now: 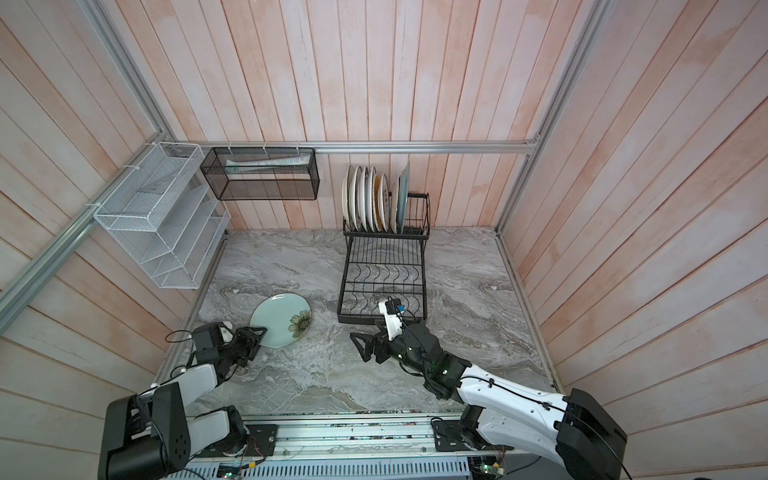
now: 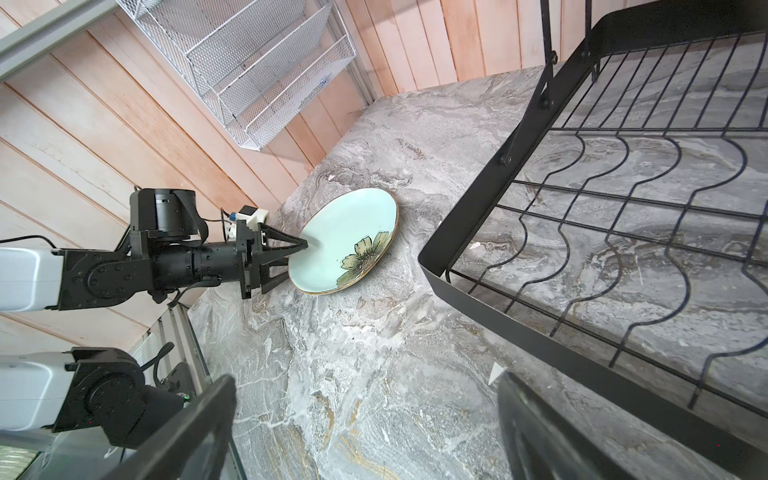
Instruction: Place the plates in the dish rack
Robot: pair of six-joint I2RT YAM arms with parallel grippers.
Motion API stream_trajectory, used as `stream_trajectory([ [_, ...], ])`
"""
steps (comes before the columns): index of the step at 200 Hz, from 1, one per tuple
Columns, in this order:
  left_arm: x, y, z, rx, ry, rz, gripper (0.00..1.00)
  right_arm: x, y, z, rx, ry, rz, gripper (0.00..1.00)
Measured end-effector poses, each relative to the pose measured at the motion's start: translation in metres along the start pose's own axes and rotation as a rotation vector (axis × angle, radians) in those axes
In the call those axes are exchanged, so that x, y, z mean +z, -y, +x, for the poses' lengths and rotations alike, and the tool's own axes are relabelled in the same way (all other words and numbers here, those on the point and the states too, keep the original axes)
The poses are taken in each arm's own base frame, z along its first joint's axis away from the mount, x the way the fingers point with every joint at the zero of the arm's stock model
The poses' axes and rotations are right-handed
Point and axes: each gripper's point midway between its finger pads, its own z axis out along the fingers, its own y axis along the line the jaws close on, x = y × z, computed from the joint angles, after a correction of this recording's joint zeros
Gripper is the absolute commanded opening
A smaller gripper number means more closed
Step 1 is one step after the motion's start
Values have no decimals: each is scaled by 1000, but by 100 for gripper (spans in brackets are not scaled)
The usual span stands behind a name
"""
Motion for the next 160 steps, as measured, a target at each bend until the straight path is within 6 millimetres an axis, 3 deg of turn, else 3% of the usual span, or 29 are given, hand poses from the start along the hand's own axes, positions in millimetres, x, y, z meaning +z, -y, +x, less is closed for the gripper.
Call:
stream_trajectory([
  [49,12,-4,-3,9,-44,-23,12,-4,1,0,7,10,-1,98],
  [69,16,4,-4,20,-68,21,0,-6,0,-3,10,22,-3,98],
  [120,14,13,1,-13,-84,78,0,-7,1,-3,9,22,2,98],
  [140,2,21,1,-16,-65,85,0,-7,1,-2,4,18,5,98],
  [160,-16,42,-3,19,-14,134,0,-7,3,-3,-6,20,13,98],
])
